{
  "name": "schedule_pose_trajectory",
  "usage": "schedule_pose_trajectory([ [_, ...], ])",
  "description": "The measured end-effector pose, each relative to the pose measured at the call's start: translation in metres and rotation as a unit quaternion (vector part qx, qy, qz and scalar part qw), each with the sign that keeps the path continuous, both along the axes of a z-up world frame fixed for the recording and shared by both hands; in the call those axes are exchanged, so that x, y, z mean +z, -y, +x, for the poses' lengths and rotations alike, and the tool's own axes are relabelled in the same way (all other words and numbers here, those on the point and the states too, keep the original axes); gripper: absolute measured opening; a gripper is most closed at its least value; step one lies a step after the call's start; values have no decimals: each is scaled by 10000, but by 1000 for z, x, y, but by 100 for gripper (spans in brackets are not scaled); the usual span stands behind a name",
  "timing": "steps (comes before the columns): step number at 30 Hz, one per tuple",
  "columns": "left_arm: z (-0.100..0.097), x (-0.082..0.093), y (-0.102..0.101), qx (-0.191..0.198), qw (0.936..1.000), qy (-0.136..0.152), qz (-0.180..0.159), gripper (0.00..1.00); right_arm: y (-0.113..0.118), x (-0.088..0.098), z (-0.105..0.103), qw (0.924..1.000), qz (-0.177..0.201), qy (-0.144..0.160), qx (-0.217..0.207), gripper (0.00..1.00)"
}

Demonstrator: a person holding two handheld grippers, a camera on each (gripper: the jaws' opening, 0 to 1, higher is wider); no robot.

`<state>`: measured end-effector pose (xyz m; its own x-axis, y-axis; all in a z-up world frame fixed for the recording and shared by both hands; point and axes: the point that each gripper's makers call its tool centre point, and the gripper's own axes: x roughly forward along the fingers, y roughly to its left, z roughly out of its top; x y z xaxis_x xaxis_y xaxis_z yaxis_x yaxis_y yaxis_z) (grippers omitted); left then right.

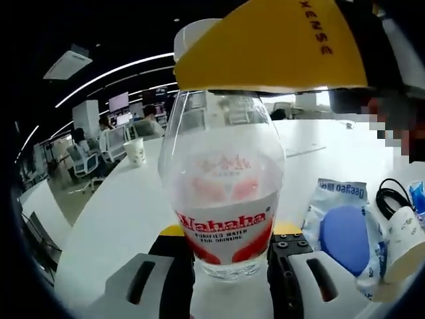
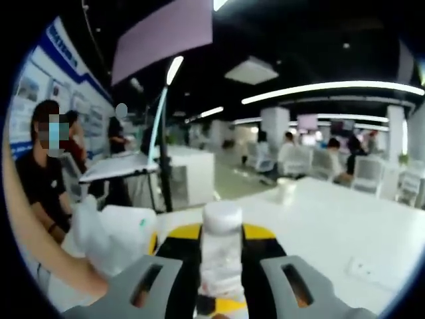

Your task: Arrange the tabletop items into an orderly group along one side of the table until the central work area is clear of visible clutter.

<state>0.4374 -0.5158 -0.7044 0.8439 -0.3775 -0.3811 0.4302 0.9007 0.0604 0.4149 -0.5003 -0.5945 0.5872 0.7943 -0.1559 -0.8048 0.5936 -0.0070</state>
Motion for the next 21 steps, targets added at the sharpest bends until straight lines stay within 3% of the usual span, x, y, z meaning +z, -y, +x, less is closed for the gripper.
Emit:
schedule_pose_trajectory([
  [21,-3,4,3,-31,9990,345,-276,40,4,1,5,9997,80,182,-135,17],
])
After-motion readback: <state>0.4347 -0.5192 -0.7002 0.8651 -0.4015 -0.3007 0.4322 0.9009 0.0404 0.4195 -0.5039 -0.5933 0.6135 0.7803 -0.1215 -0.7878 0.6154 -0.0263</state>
